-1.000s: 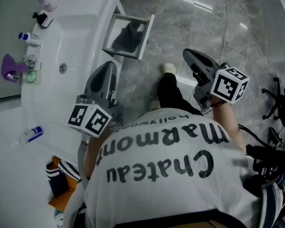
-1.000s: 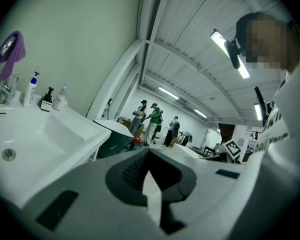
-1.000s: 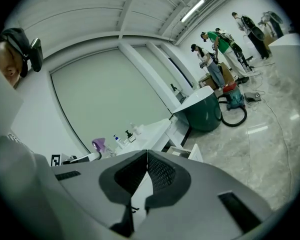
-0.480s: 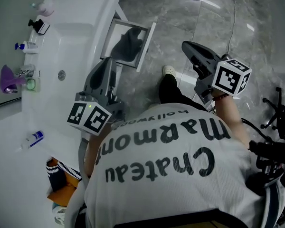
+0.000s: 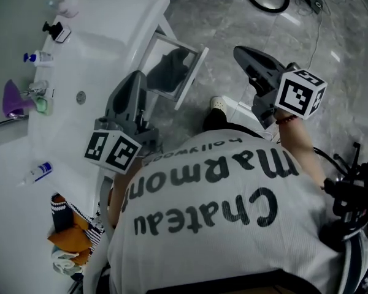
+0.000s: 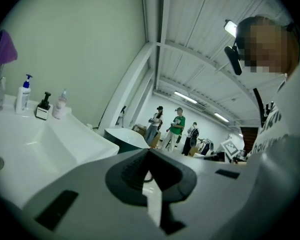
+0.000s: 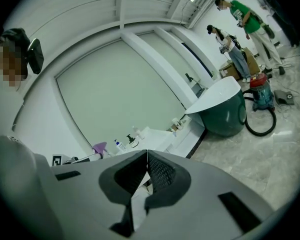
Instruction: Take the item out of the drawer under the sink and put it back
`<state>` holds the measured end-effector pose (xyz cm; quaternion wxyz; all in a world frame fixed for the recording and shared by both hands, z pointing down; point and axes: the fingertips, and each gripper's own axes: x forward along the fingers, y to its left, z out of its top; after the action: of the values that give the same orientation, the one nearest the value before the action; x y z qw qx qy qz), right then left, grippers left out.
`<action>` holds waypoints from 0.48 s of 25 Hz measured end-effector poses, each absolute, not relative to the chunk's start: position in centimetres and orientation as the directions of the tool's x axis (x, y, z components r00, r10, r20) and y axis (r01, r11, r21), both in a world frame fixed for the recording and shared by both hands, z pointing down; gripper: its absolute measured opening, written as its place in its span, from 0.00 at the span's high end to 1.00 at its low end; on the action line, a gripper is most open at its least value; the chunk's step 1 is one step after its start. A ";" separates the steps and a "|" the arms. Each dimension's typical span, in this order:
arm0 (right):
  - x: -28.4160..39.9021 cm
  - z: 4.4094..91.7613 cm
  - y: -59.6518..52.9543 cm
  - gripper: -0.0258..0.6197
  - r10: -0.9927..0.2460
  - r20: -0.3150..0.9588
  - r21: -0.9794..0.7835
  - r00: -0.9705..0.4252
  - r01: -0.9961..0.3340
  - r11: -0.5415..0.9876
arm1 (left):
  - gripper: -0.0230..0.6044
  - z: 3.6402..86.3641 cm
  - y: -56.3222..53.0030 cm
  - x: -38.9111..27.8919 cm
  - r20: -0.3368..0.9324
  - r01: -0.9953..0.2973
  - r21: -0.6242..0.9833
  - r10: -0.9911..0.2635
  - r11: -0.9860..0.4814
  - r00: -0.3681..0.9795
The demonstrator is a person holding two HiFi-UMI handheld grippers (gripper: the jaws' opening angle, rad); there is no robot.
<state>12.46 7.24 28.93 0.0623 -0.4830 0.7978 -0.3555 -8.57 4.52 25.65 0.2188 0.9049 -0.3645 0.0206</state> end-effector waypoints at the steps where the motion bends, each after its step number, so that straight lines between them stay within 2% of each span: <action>1: 12.7 29.0 6.7 0.94 -0.810 0.243 -0.628 -0.534 -0.723 0.288 | 0.95 25.6 4.1 -8.3 0.198 -0.676 0.377 -0.658 -0.633 0.727; 12: 15.0 30.7 0.5 0.94 -0.753 0.250 -0.660 -0.609 -0.676 0.328 | 0.95 27.5 0.1 -5.0 0.226 -0.721 0.300 -0.688 -0.625 0.690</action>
<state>15.03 0.50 30.67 0.0508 -0.4392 0.8133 -0.3783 -4.98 0.14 27.55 0.1859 0.9002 -0.3912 0.0446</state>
